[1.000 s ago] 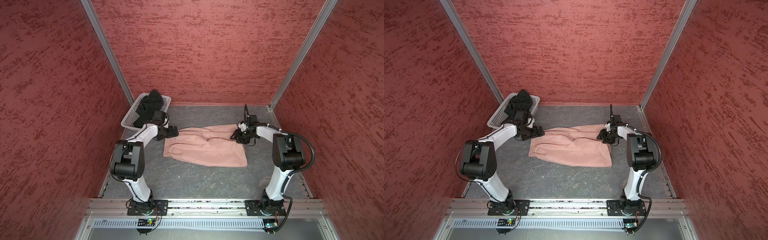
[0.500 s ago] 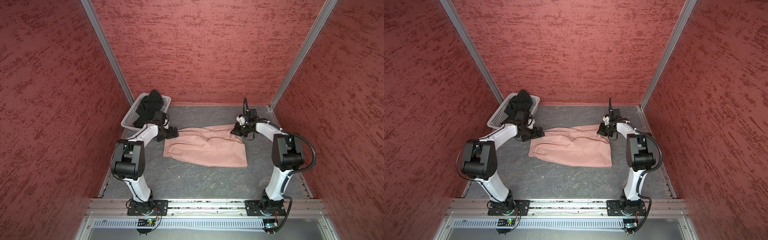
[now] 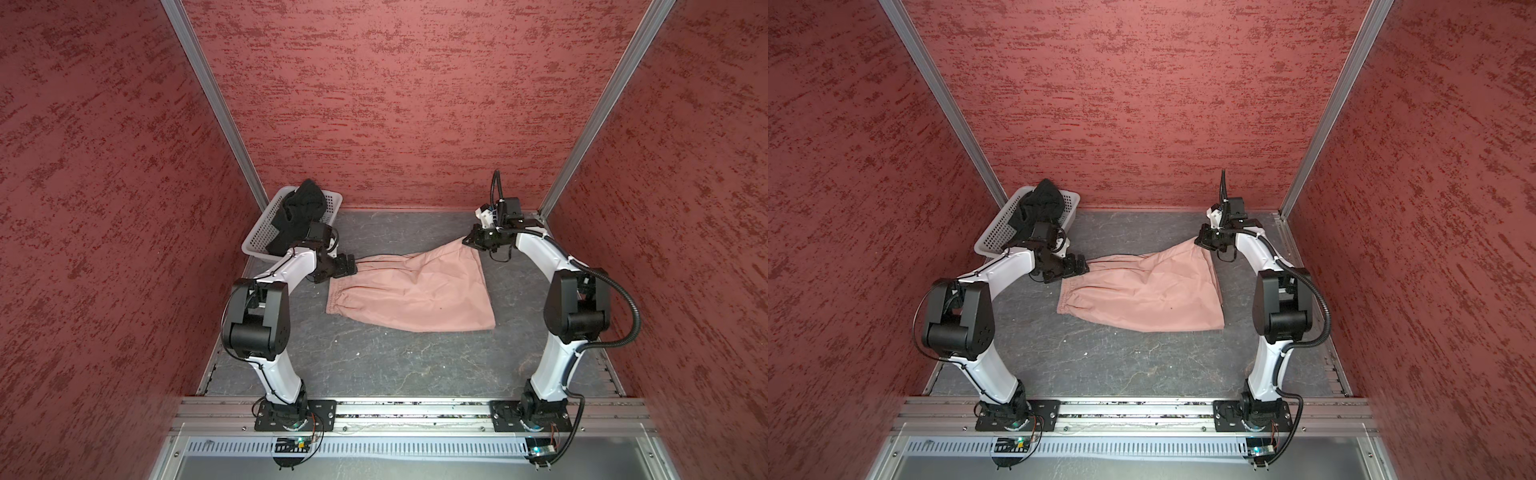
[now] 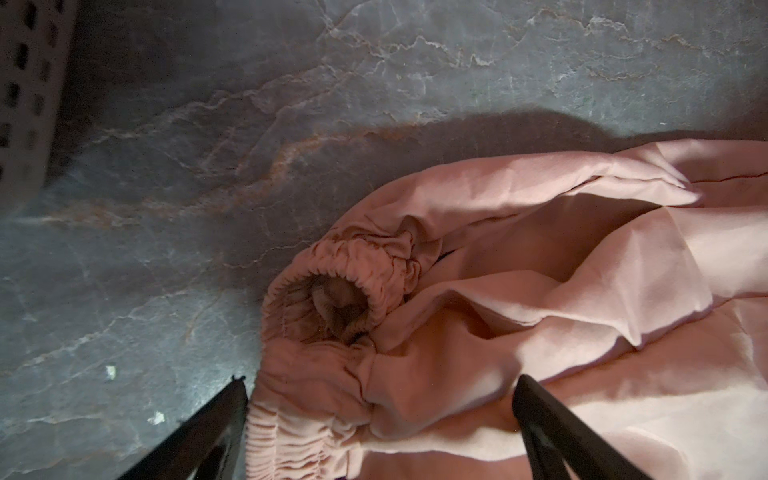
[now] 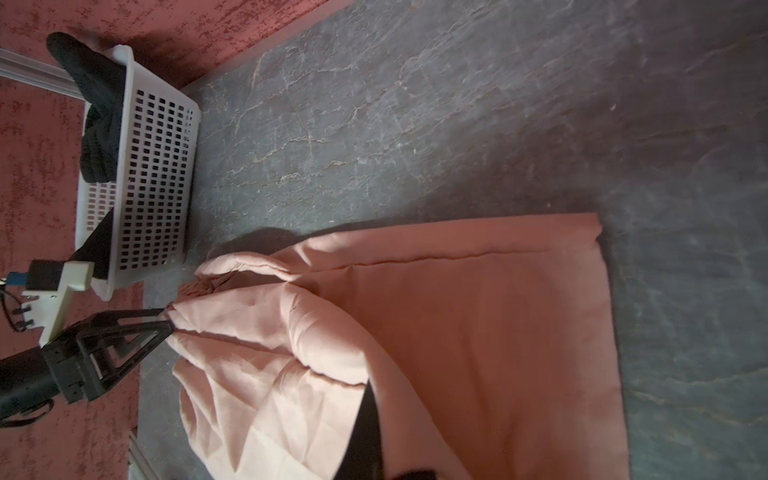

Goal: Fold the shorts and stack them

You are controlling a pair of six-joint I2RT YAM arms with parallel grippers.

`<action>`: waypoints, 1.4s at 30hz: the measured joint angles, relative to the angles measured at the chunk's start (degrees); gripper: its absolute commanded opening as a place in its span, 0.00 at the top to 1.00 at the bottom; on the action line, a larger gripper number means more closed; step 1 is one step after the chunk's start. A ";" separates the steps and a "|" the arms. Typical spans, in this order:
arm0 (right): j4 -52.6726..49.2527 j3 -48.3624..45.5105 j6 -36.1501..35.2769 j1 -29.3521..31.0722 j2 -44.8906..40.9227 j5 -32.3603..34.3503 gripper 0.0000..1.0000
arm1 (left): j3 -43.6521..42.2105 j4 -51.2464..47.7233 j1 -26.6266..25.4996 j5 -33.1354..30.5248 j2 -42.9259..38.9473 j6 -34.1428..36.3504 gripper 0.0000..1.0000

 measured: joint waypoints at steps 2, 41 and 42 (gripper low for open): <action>0.07 2.14 -0.44 0.00 2.67 0.61 0.74 | 0.00 0.02 0.00 -0.02 0.00 -0.02 0.01; 20.13 -31.93 8.72 14.19 -8.57 5.99 0.71 | -1.90 -0.17 -1.27 -3.15 -3.30 0.96 0.01; 19.80 -31.93 9.07 13.75 -8.37 6.80 0.71 | -2.97 -0.42 -0.17 -2.95 -5.40 0.42 0.01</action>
